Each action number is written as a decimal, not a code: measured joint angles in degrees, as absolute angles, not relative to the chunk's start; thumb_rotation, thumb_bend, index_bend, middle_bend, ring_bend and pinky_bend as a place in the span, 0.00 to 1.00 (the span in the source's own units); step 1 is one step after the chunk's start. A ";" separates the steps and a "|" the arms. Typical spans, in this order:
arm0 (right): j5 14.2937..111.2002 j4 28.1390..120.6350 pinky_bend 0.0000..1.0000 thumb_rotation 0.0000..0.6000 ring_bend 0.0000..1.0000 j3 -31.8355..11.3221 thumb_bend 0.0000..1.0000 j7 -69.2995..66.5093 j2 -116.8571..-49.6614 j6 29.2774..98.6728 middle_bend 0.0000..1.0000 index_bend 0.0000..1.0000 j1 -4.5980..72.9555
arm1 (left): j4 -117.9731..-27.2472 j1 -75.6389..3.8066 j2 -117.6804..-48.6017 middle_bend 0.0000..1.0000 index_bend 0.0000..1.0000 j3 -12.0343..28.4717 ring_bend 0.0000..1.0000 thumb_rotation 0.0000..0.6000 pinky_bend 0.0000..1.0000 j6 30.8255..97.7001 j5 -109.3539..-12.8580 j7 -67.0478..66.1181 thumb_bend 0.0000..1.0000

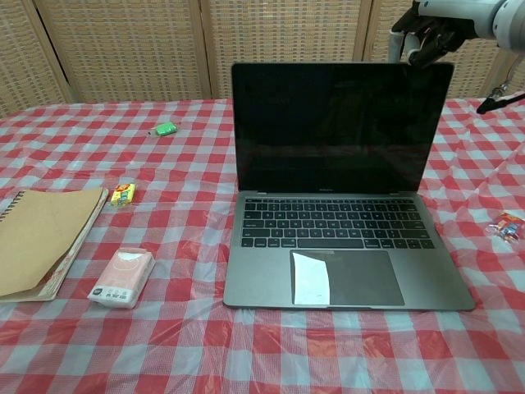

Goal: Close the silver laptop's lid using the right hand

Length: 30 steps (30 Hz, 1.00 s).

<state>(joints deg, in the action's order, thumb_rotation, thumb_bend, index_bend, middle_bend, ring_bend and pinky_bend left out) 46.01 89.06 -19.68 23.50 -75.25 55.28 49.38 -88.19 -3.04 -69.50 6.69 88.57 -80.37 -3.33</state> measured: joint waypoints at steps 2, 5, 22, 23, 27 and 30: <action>45.71 89.91 0.34 1.00 0.38 -19.55 1.00 23.91 -74.93 55.53 0.46 0.54 49.39 | -88.26 -3.01 -69.47 0.00 0.00 6.64 0.00 1.00 0.00 88.63 -80.45 -3.25 0.08; 45.35 91.27 0.34 1.00 0.38 -19.42 1.00 24.40 -74.42 56.01 0.46 0.54 49.39 | -88.27 -3.01 -69.43 0.00 0.00 6.62 0.00 1.00 0.00 88.64 -80.49 -3.19 0.08; 42.12 101.05 0.34 1.00 0.38 -17.47 1.00 27.73 -70.38 56.99 0.46 0.55 49.39 | -88.71 -2.82 -69.20 0.00 0.00 6.31 0.00 1.00 0.00 89.38 -81.49 -2.92 0.08; 42.24 101.64 0.34 1.00 0.38 -17.32 1.00 27.55 -70.12 56.99 0.46 0.55 49.25 | -88.77 -2.81 -69.20 0.00 0.00 6.25 0.00 1.00 0.00 89.45 -81.63 -2.94 0.08; 43.15 104.07 0.34 1.00 0.38 -16.56 1.00 26.42 -69.00 56.84 0.46 0.55 48.51 | -88.91 -2.74 -69.17 0.00 0.00 6.11 0.00 1.00 0.00 89.72 -82.00 -3.01 0.08; 44.36 105.82 0.34 1.00 0.38 -15.98 1.00 25.26 -68.20 56.50 0.46 0.55 47.90 | -89.08 -2.69 -69.14 0.00 0.00 6.01 0.00 1.00 0.00 89.91 -82.27 -3.12 0.08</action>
